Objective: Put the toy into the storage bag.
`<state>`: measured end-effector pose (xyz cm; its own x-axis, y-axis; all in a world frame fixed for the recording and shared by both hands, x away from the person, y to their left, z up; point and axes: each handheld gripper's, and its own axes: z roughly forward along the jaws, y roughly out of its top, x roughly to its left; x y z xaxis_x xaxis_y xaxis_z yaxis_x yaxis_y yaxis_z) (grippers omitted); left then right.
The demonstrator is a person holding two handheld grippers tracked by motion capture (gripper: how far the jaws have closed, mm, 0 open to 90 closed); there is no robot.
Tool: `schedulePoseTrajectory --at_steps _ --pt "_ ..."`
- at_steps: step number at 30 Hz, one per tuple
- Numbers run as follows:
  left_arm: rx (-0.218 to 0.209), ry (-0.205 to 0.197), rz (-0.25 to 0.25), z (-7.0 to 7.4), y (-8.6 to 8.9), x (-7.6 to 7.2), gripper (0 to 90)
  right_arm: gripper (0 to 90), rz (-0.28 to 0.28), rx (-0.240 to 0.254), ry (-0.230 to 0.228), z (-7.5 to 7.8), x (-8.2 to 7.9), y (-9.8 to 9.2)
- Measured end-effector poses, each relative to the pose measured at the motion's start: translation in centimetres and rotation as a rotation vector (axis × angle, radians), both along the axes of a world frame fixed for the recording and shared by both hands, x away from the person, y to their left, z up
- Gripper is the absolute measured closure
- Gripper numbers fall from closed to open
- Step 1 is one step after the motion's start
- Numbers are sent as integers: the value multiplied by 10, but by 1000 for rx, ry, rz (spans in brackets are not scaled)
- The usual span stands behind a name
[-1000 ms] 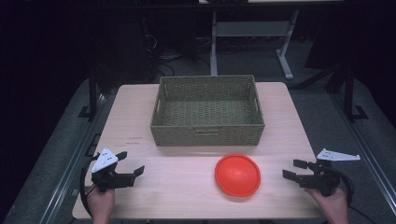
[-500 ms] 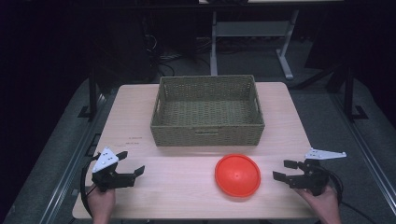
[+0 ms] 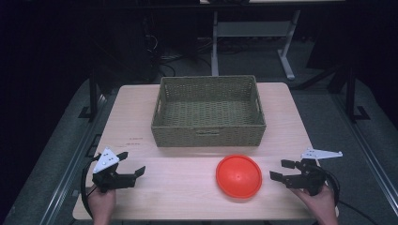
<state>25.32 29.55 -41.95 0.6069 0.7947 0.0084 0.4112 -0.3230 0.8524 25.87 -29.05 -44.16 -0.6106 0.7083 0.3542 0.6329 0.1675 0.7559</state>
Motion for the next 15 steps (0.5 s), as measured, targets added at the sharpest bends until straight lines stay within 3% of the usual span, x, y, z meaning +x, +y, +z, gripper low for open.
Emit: schedulePoseTrajectory --at_steps 8,15 --pt "-4 2 6 -1 1 1 128 188 25 6 10 3 7 10" --pt "-1 -3 -2 0 -1 2 128 220 76 -41 35 4 32 32"
